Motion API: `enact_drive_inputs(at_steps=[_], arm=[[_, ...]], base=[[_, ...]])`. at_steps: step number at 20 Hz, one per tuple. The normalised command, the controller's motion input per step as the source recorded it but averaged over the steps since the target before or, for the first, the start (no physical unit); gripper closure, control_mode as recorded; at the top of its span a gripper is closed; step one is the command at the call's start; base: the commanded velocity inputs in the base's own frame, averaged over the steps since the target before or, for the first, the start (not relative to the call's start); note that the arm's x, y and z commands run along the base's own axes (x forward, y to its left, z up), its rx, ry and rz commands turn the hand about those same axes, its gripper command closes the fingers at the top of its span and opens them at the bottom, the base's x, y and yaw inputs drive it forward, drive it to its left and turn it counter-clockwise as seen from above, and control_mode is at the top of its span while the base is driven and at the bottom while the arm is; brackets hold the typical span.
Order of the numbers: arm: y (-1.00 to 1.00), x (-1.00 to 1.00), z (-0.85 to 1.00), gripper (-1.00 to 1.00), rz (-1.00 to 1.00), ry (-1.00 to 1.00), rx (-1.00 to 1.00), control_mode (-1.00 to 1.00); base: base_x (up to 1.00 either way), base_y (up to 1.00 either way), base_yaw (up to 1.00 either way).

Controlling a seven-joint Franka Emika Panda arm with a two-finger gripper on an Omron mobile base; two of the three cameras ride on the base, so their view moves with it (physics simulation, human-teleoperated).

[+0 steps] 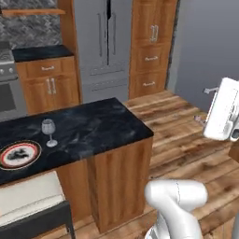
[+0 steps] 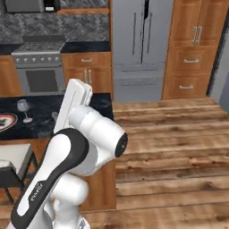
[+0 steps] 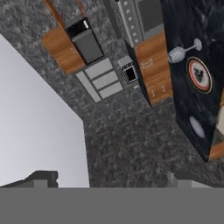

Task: Retrieve the wine glasses from the counter and place one next to each plate.

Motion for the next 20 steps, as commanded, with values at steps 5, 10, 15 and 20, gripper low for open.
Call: enact_drive_inputs(at_steps=[5, 10, 15, 20], arm=[[0.00, 0.00, 0.00, -1.00, 0.00, 0.00, 0.00, 1.00], [0.00, 0.00, 0.00, -1.00, 0.00, 0.00, 0.00, 1.00], [0.00, 0.00, 0.00, -1.00, 0.00, 0.00, 0.00, 1.00], [0.00, 0.00, 0.00, -1.00, 0.00, 0.00, 0.00, 1.00]], base=[[0.00, 0.00, -1.00], [0.00, -0.01, -0.98], [0.11, -0.37, -0.77], [0.86, -0.27, -0.50]])
